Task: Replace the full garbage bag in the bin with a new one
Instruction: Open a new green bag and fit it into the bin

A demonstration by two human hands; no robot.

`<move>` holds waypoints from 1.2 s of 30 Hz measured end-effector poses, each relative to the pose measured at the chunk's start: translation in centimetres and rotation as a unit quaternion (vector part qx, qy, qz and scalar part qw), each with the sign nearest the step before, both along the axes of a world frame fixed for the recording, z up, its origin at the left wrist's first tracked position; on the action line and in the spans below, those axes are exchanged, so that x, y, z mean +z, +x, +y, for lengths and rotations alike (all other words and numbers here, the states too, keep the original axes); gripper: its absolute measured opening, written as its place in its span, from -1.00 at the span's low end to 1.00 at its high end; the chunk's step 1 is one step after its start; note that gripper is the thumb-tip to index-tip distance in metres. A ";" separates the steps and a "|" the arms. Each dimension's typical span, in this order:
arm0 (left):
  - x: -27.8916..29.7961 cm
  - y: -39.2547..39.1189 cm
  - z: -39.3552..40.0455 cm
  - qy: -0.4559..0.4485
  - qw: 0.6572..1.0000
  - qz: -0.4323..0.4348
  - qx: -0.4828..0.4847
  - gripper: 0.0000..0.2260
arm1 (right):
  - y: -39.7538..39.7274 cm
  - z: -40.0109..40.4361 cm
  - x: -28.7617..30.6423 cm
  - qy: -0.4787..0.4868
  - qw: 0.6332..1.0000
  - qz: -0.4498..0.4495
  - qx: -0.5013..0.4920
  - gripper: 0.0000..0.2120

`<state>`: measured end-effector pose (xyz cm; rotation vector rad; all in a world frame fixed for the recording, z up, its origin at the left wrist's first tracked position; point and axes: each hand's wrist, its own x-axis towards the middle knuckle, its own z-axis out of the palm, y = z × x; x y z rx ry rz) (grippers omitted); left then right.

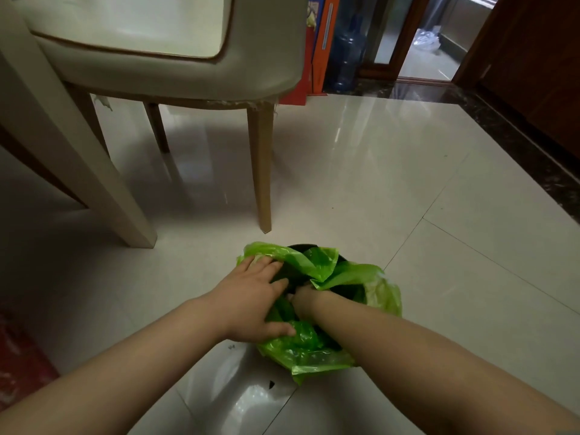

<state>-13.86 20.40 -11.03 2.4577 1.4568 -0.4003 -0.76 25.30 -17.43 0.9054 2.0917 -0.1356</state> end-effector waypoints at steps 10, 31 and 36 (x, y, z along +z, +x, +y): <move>-0.4 0.9 1.1 0.019 0.999 0.043 0.002 -0.15 | 2.2 -0.3 5.8 -0.153 0.960 0.199 -0.124 -0.78; 0.2 -1.0 0.7 0.001 0.997 -0.076 0.035 -0.05 | 0.4 -1.4 2.8 -0.138 0.979 0.061 -0.135 -0.59; 0.1 -1.6 0.6 -0.007 0.996 -0.064 0.059 0.03 | 3.6 -1.7 7.2 0.059 0.976 0.200 -0.064 -0.54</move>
